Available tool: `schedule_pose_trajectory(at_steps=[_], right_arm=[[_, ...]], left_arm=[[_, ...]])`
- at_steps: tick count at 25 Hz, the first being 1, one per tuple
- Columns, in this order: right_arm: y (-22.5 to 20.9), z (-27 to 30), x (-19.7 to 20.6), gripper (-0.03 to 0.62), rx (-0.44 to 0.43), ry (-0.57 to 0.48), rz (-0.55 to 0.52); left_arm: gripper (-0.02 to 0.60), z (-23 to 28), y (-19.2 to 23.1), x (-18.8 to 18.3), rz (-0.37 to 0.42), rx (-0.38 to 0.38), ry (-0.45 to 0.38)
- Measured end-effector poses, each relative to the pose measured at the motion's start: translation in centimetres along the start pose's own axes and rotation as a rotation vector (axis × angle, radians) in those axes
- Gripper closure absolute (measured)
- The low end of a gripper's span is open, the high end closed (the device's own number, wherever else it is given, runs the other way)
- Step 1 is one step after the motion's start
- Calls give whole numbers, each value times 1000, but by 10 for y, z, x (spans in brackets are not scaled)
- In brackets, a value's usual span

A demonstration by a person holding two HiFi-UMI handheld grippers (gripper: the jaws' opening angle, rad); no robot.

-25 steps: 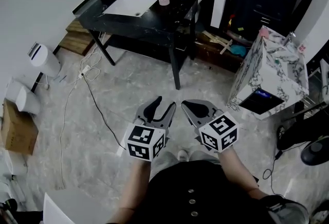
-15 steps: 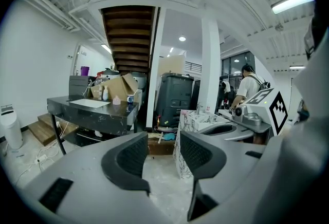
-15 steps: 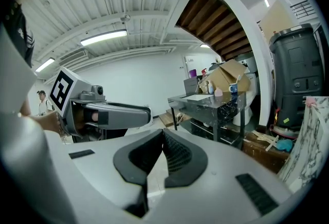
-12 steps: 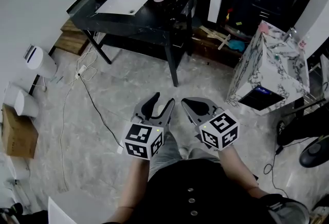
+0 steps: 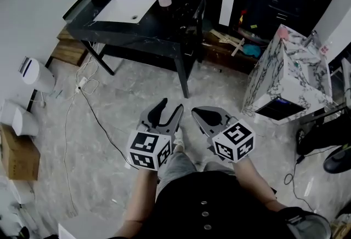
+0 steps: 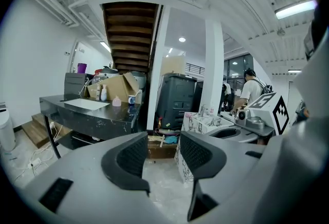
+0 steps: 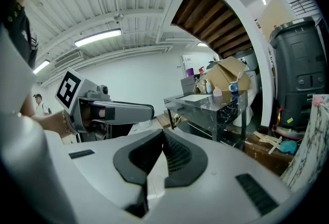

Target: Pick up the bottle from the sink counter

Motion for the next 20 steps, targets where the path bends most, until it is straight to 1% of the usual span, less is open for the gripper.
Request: schedule_pose_trajectory(at_steps=[8, 12, 16, 20], right_arm=[[-39, 72, -38, 591, 54, -6, 3], [-59, 112, -62, 591, 90, -25, 0], [-76, 150, -79, 591, 105, -32, -14], [-90, 182, -95, 591, 121, -47, -18]], left_arm=[[387, 46, 75, -28, -1, 39, 15], [387, 68, 120, -46, 5, 49, 8], [388, 90, 159, -60, 2, 56, -1], [388, 108, 194, -75, 22, 69, -15]])
Point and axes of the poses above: the fingertips, and each gripper's own axes: z forward along the fingers, y to its left, x out of its underside, the point moved 5 cm from there along -z, backward along the fingers
